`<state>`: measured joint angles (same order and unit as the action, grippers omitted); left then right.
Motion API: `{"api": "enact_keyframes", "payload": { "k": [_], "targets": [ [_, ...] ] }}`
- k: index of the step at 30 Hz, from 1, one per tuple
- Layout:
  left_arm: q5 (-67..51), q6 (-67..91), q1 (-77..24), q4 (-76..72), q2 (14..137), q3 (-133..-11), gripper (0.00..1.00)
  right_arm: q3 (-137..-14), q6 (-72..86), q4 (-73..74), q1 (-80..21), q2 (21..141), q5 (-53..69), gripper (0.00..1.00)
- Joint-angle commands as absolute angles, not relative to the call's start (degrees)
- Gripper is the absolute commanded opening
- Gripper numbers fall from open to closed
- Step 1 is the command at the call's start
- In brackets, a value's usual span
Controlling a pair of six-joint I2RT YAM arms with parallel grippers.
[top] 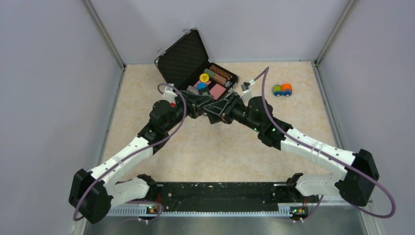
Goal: Load the batteries into the remote control
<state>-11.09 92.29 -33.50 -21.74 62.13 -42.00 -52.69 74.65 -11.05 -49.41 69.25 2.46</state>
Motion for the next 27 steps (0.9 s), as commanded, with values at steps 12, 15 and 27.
{"api": "enact_keyframes", "payload": {
  "k": [12, 15, 27],
  "targets": [
    [-14.09, 91.24, -36.74, -20.95, 55.57, -45.07, 0.0, -54.05, 71.87, -2.09, -49.22, 69.26, -4.12, 0.37],
    [-12.81, 90.02, -36.68, -19.08, 55.4, -45.11, 0.0, -54.05, 71.81, -1.17, -49.26, 67.66, -4.34, 0.41],
    [-9.92, 88.0, -36.65, -14.88, 55.39, -44.34, 0.0, -54.53, 71.42, 1.2, -49.14, 63.43, -4.13, 0.72]
  ]
}}
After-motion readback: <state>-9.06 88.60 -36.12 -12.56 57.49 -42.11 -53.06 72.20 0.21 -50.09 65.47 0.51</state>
